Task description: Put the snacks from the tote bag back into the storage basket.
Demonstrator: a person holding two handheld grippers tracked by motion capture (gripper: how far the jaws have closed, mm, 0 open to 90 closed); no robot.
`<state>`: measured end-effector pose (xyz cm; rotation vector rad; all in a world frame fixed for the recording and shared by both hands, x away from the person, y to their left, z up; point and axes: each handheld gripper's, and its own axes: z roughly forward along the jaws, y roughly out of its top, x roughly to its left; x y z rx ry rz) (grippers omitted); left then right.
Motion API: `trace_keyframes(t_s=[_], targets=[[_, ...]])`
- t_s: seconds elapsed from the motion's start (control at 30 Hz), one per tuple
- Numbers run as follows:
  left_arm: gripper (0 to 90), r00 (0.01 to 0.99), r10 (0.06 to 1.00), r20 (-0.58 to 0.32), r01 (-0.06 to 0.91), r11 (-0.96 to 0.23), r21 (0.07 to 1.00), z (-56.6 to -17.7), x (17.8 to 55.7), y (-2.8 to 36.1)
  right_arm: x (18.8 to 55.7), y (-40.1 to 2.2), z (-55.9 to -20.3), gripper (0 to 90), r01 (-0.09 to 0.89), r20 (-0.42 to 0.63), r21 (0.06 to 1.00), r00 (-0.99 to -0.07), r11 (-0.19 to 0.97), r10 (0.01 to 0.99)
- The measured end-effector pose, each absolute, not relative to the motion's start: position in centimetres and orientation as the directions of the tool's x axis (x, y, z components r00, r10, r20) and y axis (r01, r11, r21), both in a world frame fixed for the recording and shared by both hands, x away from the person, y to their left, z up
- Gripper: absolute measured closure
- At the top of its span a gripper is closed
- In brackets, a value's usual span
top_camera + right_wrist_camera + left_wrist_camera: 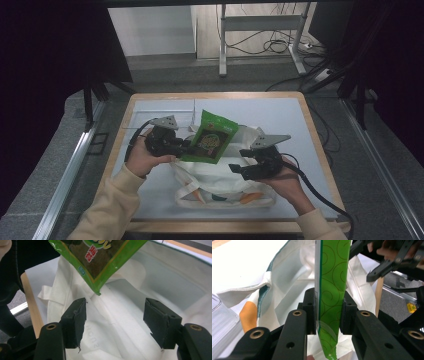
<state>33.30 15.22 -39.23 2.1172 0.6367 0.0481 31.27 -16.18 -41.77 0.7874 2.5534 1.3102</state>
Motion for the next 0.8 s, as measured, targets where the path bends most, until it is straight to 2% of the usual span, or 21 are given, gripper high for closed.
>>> trace_keyframes(t_s=[0.53,0.8], targets=[[72.7,0.861,0.448,-0.240,0.437,-0.411,0.800,-40.4,32.8,14.6,31.9,-14.7,-43.4,34.0,0.404,0.170,0.810,-0.856,0.426,0.489],[72.7,0.862,0.449,-0.237,0.432,-0.403,0.807,-40.6,32.7,14.7,32.1,-14.5,-43.8,34.0,0.408,0.168,0.803,-0.854,0.434,0.492]])
